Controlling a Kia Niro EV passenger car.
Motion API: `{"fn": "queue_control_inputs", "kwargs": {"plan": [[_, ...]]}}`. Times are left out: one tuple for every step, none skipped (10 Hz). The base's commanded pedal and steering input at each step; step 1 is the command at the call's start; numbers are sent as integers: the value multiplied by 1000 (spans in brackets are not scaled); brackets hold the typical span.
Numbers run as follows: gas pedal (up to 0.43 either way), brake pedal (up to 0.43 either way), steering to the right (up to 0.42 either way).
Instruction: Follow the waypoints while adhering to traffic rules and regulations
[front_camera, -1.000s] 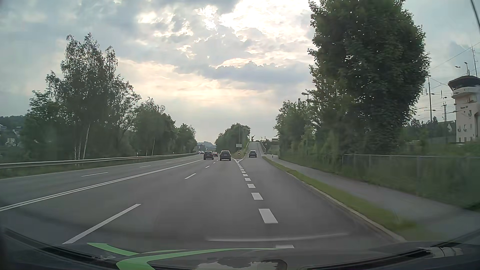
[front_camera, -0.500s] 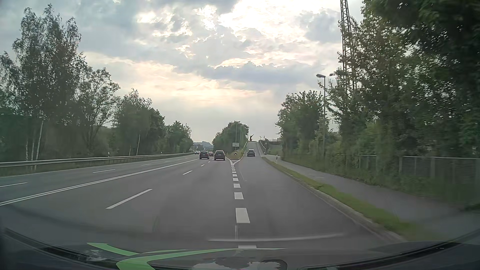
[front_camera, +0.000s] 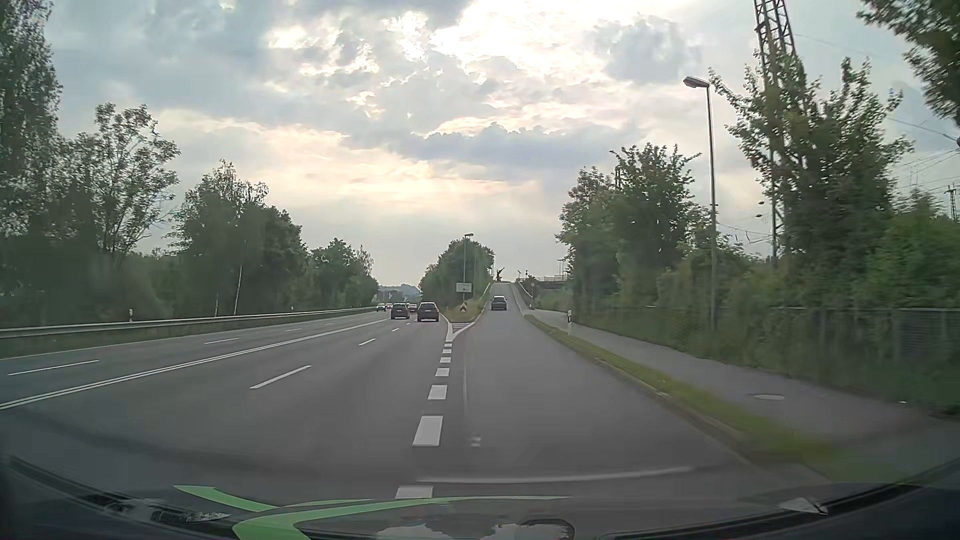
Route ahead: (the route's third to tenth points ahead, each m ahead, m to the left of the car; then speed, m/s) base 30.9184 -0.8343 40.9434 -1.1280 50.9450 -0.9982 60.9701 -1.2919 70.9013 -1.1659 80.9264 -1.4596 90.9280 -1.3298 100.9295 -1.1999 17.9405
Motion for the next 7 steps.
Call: {"fn": "queue_control_inputs", "kwargs": {"plan": [[0,134,4],[0,171,3],[0,183,3],[0,189,3],[0,189,2],[0,171,2],[0,159,2]]}}
